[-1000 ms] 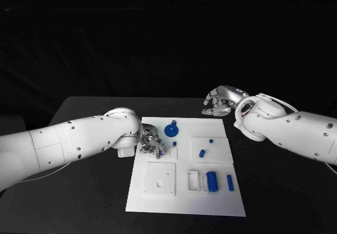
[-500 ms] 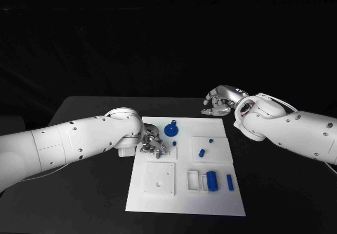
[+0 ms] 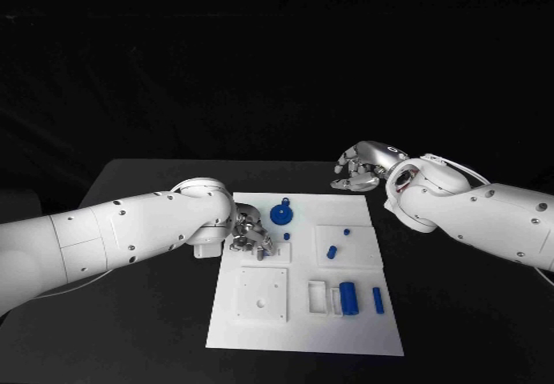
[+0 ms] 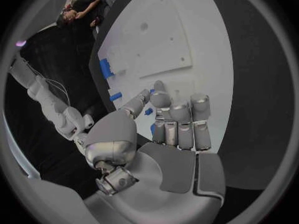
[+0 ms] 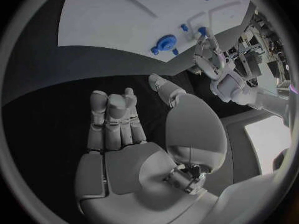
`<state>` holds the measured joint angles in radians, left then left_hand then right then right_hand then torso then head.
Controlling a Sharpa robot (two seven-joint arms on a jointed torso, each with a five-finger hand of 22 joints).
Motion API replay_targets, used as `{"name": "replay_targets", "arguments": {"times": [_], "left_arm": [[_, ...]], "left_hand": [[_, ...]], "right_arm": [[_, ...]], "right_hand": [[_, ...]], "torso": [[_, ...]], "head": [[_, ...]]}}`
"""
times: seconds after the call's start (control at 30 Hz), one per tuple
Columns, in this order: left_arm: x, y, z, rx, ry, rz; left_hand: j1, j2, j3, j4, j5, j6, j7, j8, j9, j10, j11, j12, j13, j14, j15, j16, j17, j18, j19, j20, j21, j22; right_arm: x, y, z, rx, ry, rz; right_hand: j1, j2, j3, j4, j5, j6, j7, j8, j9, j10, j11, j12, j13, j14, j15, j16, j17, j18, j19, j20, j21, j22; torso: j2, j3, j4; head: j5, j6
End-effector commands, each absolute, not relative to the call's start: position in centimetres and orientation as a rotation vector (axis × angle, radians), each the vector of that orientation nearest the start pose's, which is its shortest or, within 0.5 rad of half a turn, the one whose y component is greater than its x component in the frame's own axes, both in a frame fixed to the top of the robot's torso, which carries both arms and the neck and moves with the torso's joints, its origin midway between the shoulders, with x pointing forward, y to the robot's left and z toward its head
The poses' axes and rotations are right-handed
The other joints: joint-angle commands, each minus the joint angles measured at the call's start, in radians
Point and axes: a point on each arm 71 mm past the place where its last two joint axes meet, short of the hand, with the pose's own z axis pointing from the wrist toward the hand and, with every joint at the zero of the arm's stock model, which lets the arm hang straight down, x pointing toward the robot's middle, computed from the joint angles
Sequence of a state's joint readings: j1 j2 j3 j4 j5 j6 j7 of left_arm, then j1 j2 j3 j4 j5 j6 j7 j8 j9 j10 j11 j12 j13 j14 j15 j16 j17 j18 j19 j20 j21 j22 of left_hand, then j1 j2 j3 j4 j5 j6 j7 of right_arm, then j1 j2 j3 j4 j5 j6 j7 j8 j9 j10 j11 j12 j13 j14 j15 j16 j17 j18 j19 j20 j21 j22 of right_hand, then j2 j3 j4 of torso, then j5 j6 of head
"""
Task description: Assemble the parts on the task board
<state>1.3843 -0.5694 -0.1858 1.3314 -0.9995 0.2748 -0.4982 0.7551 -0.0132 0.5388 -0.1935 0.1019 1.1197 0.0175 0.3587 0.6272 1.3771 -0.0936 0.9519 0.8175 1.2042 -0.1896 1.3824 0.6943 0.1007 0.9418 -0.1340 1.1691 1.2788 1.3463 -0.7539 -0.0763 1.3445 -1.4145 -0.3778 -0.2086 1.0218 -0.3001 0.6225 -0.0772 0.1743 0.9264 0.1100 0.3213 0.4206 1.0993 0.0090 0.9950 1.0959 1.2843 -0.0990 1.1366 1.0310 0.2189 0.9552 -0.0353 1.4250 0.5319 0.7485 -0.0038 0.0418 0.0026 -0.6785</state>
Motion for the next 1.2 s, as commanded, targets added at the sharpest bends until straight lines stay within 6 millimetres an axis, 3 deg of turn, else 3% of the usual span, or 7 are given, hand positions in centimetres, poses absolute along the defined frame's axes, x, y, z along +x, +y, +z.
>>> {"name": "replay_targets", "arguments": {"times": [0.03, 0.13, 0.6, 0.9, 1.07, 1.1, 1.2], "left_arm": [[51.48, 13.62, -19.85, 0.052, 2.385, -0.383], [51.54, 13.79, -19.81, 0.045, 2.374, -0.382], [51.56, 13.67, -19.72, 0.024, 2.361, -0.408], [51.44, 13.62, -19.7, -0.007, 2.365, -0.441], [51.33, 13.55, -19.72, -0.018, 2.372, -0.46], [51.32, 13.52, -19.72, -0.017, 2.372, -0.462], [51.3, 13.49, -19.73, -0.018, 2.375, -0.463]], "left_hand": [[-0.013, -0.032, 0.002, 0.017, -0.023, -0.003, 0.007, -0.006, -0.002, -0.003, 0.006, -0.006, -0.001, 0.002, 0.001, -0.004, -0.001, -0.004, 0.008, -0.125, -0.005, -0.001], [-0.015, -0.044, 0.006, 0.033, -0.029, -0.005, 0.007, -0.01, -0.003, -0.004, 0.007, -0.007, -0.002, 0.001, 0.001, -0.005, -0.002, -0.004, 0.007, -0.126, -0.005, -0.001], [-0.008, -0.044, 0.012, 0.045, -0.03, -0.017, 0.011, -0.019, -0.005, -0.005, 0.01, -0.008, -0.002, 0.0, 0.003, -0.006, -0.002, -0.003, 0.007, -0.127, -0.005, 0.0], [0.008, -0.054, 0.014, 0.047, -0.026, -0.071, 0.031, -0.056, -0.023, -0.009, 0.029, -0.008, -0.002, -0.006, 0.019, -0.009, -0.003, -0.003, 0.001, -0.126, -0.007, 0.002], [0.024, -0.046, 0.017, 0.039, -0.009, -0.086, 0.037, -0.065, -0.027, -0.01, 0.035, -0.007, -0.001, -0.007, 0.024, -0.009, -0.003, -0.004, 0.0, -0.124, -0.006, 0.003], [0.047, -0.029, 0.026, 0.023, 0.015, -0.095, 0.04, -0.069, -0.029, -0.009, 0.037, -0.006, -0.001, -0.007, 0.026, -0.009, -0.002, -0.002, 0.001, -0.124, -0.005, 0.004], [0.061, -0.012, 0.021, 0.004, 0.052, -0.098, 0.043, -0.071, -0.029, -0.01, 0.04, -0.005, -0.001, -0.007, 0.03, -0.009, -0.002, -0.004, 0.0, -0.119, -0.003, 0.005]], "right_arm": [[54.09, -21.63, -13.04, -0.041, 1.547, 0.472], [54.09, -21.69, -13.05, -0.041, 1.548, 0.471], [54.11, -21.66, -13.08, -0.041, 1.549, 0.471], [54.11, -21.69, -13.09, -0.041, 1.549, 0.47], [54.12, -21.69, -13.1, -0.041, 1.55, 0.47], [54.12, -21.69, -13.1, -0.041, 1.55, 0.47], [54.11, -21.67, -13.11, -0.042, 1.551, 0.471]], "right_hand": [[0.003, 0.001, 0.0, 0.007, 0.006, 0.0, 0.01, -0.001, 0.001, -0.002, -0.002, 0.005, -0.001, 0.004, -0.004, -0.006, 0.001, 0.043, 0.007, 0.002, -0.005, 0.001], [0.003, 0.001, 0.0, 0.007, 0.006, 0.0, 0.01, -0.001, 0.001, -0.002, -0.002, 0.005, -0.001, 0.004, -0.004, -0.006, 0.001, 0.043, 0.007, 0.002, -0.005, 0.001], [0.002, 0.001, 0.0, 0.008, 0.006, 0.0, 0.01, -0.001, 0.001, -0.003, -0.002, 0.005, -0.001, 0.004, -0.004, -0.006, 0.001, 0.043, 0.007, 0.002, -0.006, 0.002], [0.002, 0.001, -0.001, 0.008, 0.006, 0.0, 0.01, -0.001, 0.001, -0.003, -0.002, 0.005, -0.001, 0.004, -0.003, -0.007, 0.001, 0.043, 0.007, 0.002, -0.006, 0.002], [0.002, 0.001, -0.001, 0.008, 0.006, 0.0, 0.01, -0.001, 0.001, -0.003, -0.002, 0.005, -0.002, 0.004, -0.003, -0.007, 0.001, 0.043, 0.007, 0.002, -0.006, 0.002], [0.002, 0.001, -0.001, 0.008, 0.006, 0.0, 0.01, -0.001, 0.001, -0.003, -0.002, 0.005, -0.002, 0.004, -0.003, -0.007, 0.002, 0.043, 0.007, 0.002, -0.006, 0.002], [0.002, 0.001, -0.001, 0.008, 0.007, -0.001, 0.01, -0.001, 0.001, -0.003, -0.002, 0.005, -0.002, 0.004, -0.003, -0.007, 0.002, 0.043, 0.007, 0.002, -0.006, 0.002]], "torso": [[0.0, -0.0003, 0.0003], [0.0, -0.0007, 0.0001], [0.0, -0.0002, 0.0002], [0.0, 0.0003, -0.0005], [0.0, 0.0007, -0.0001], [0.0, 0.0008, -0.0002], [0.0, 0.0005, -0.0005]], "head": [[-0.001, 0.001], [-0.002, 0.003], [-0.001, 0.002], [-0.001, 0.003], [-0.002, 0.003], [-0.002, 0.003], [-0.002, 0.003]]}}
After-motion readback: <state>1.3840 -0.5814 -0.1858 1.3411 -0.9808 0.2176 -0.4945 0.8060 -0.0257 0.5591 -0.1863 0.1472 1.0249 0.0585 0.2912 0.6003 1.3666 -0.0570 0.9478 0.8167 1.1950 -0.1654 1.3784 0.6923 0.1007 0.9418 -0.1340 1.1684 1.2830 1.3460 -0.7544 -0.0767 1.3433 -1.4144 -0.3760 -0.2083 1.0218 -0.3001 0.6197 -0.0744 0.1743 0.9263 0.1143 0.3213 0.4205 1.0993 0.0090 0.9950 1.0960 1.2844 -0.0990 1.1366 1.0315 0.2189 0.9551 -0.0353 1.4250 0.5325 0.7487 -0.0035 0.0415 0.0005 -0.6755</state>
